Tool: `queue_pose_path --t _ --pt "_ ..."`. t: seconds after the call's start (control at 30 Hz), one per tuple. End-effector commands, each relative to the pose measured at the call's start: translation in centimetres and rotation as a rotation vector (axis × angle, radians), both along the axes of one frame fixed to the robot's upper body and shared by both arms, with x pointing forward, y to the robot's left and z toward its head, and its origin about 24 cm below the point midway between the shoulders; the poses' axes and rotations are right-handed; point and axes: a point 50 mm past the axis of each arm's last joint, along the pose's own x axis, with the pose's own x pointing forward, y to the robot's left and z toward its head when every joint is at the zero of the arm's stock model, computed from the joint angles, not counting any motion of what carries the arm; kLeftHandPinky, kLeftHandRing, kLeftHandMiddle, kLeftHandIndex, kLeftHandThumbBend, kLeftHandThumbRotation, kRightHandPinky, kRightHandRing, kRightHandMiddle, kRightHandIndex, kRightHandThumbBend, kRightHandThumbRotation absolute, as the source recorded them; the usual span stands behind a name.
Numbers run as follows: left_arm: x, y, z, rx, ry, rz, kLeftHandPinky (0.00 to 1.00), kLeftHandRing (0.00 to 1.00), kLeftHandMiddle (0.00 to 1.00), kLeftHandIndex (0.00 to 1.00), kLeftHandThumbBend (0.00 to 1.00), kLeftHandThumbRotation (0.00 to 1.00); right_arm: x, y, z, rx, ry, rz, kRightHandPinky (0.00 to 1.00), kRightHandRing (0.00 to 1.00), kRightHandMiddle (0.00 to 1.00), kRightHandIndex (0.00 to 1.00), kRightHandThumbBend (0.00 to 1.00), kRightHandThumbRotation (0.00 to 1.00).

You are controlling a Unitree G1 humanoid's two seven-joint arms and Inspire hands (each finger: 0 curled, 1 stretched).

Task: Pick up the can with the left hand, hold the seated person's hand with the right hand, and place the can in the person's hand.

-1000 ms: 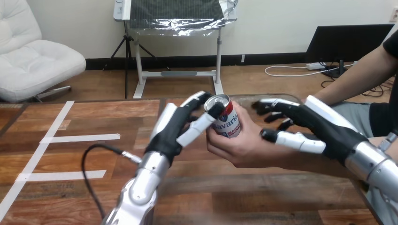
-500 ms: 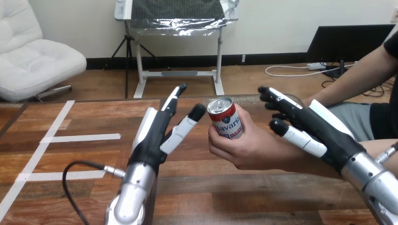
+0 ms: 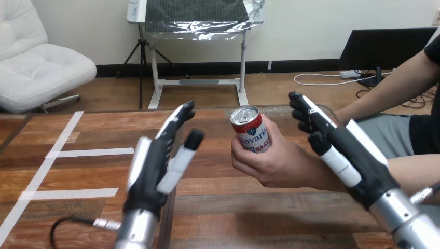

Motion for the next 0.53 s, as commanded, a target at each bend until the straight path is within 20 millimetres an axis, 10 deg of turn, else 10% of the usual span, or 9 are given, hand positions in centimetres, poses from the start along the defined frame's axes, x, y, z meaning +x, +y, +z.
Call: queue_pose_path --t 0.0,0.5 --pt "-2.2 1.7 6.7 -0.122 -0.378 0.062 0.91 0.88 0.88 0.88 0.79 1.00 -1.7 1.8 5.9 0.263 -0.317 -0.005 1.00 1.00 1.00 1.00 1.00 1.00" --pt "-6.3 2.6 7.3 -0.189 -0.412 0.040 0.77 0.82 0.83 0.81 0.77 0.94 -5.7 4.0 5.8 0.402 -0.314 0.017 1.00 0.99 0.99 0.99 1.00 1.00"
